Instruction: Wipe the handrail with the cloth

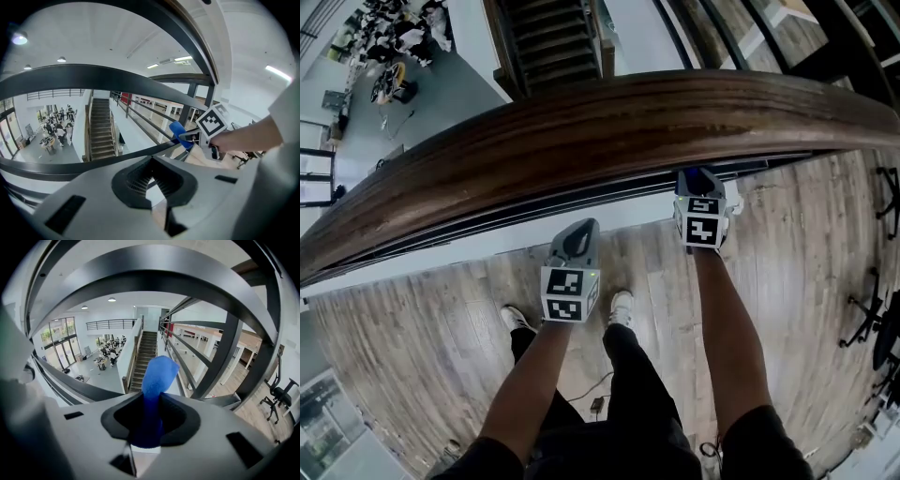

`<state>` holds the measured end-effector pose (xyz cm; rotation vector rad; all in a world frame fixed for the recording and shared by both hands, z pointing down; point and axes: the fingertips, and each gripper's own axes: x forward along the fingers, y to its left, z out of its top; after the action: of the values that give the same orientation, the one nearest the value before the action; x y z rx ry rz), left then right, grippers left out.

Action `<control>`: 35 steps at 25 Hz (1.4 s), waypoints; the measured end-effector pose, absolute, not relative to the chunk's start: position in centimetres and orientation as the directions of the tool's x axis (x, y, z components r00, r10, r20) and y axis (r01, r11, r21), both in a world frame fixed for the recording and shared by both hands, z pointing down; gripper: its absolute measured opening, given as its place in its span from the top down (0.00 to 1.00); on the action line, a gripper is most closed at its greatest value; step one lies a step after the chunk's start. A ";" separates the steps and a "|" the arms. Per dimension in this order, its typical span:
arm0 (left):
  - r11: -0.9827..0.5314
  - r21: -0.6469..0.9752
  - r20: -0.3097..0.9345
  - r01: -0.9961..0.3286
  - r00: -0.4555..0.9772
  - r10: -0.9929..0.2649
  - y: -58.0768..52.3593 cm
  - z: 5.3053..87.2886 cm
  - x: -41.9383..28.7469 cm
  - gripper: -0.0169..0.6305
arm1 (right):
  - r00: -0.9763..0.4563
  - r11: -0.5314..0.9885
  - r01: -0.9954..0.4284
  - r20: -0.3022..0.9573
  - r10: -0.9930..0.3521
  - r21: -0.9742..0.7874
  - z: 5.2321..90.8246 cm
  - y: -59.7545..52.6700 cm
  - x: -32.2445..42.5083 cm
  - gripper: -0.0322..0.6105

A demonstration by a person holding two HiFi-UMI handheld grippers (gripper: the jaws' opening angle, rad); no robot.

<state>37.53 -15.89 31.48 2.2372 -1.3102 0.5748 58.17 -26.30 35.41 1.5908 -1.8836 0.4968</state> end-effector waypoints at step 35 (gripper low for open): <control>-0.272 0.250 0.610 -0.929 0.370 -0.701 -9.2 43.1 21.1 0.97 | -0.010 -0.003 -0.999 0.388 -0.921 -0.032 34.7 -26.1 62.7 0.79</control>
<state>21.09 -9.16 43.07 2.0594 -1.4027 0.5168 62.70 -26.07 34.71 2.0108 -2.0186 0.4398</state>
